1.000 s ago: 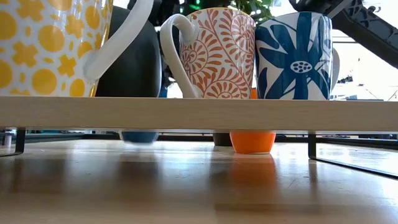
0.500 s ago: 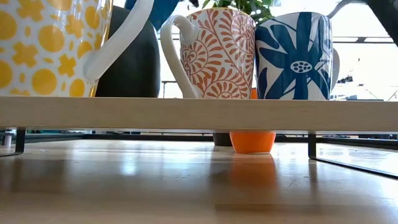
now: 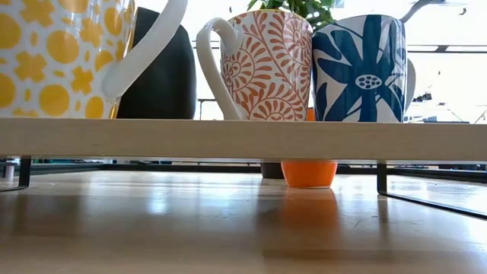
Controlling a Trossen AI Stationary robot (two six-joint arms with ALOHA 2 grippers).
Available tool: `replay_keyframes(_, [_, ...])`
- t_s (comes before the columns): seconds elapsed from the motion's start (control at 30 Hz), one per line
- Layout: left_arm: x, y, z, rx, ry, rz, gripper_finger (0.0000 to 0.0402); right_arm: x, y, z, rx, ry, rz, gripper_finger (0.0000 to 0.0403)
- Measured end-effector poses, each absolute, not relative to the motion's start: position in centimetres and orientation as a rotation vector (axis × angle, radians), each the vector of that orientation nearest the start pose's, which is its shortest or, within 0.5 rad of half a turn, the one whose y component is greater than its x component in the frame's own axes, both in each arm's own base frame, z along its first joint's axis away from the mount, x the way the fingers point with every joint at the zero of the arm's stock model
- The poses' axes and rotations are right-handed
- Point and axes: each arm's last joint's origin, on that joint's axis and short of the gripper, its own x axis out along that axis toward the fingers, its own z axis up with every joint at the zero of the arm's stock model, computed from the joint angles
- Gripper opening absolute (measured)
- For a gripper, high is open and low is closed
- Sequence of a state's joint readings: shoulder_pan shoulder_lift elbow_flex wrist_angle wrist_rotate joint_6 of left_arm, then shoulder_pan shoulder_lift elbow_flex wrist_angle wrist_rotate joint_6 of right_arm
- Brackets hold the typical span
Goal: Place coffee mugs
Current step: Put the blue mug on the shelf
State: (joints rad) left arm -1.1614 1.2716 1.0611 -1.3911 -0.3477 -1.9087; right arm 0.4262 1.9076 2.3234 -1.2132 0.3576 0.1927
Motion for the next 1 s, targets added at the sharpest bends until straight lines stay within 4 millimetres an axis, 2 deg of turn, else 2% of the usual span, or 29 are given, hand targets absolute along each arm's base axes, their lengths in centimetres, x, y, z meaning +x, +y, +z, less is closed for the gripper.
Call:
replay_keyframes(0.13, [8.5,-17.2,26.8,-0.515,1.143,0.579,0.0097,33.6,17.4,42.2,-0.108,0.800,-0.014,0.0000])
replay_keyframes(0.23, [8.5,-17.2,26.8,-0.517,1.143,0.580,0.0097,33.2,18.6,41.2,-0.067,0.813,-0.033,0.0000])
replay_keyframes(0.33, [8.5,-17.2,26.8,-0.515,1.139,0.579,0.0097,33.2,19.5,39.2,-0.062,0.869,-0.054,0.0000])
replay_keyframes(0.57, [8.5,-17.2,26.8,-0.515,1.138,0.579,0.0097,33.9,20.2,34.7,-0.008,0.961,-0.083,0.0000])
replay_keyframes(1.0, [8.5,-17.2,26.8,-0.515,1.138,0.579,0.0097,34.2,20.8,29.3,0.058,1.079,-0.045,0.0000])
